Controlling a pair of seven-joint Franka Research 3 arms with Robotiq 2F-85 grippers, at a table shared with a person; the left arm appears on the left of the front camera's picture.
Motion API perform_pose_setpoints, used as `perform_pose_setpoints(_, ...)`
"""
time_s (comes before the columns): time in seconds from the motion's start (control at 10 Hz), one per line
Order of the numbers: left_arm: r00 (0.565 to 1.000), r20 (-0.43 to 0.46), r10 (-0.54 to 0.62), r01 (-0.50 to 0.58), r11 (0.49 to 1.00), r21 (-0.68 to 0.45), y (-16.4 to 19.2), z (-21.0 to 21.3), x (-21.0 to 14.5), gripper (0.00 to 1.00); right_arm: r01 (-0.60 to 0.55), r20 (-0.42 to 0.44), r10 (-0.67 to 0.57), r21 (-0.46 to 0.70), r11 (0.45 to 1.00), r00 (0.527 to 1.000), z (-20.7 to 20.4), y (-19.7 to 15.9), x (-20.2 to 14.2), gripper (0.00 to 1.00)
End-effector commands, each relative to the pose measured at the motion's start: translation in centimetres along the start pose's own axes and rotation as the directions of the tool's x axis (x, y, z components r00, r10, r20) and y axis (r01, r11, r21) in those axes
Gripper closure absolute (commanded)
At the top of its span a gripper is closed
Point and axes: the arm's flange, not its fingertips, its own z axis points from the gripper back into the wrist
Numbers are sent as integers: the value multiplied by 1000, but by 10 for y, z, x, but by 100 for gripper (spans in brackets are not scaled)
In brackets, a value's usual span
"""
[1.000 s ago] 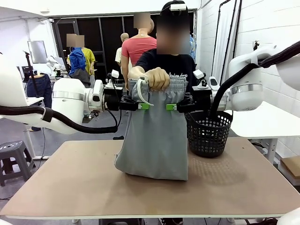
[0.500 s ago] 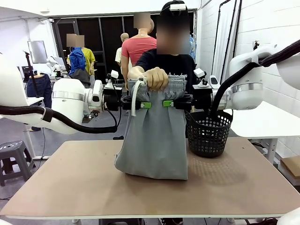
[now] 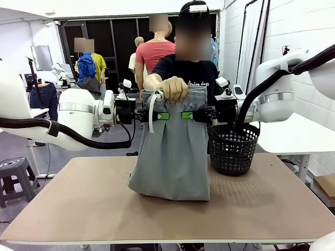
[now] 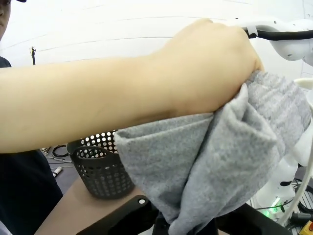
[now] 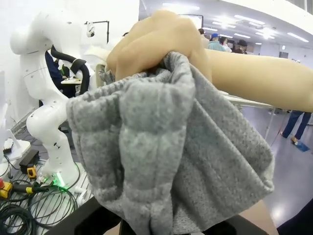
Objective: Fold the training pants.
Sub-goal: Release the ends of the Training pants and then grab the overlapped ends.
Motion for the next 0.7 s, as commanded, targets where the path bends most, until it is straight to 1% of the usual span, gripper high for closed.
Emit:
perform_pose_setpoints(0.0, 999, 51, -14, 13, 1000, 7, 3, 0, -1, 100, 8, -38, -6, 46, 999, 999, -9, -8, 8, 100)
perform_pose_setpoints(0.1, 997, 74, -29, 31, 999, -35, 4, 5, 0, 100, -19, -54, 22, 64, 998, 998, -12, -16, 10, 100)
perform_pose_setpoints(0.2, 1000, 1, 2, -2, 1000, 1, 1, 1, -1, 100, -6, -15, 6, 11, 1000, 1000, -1, 0, 2, 100)
perform_pose_setpoints(0.6, 1000, 1, 2, -2, 1000, 1, 1, 1, -1, 100, -6, -15, 6, 11, 1000, 1000, -1, 0, 2, 100)
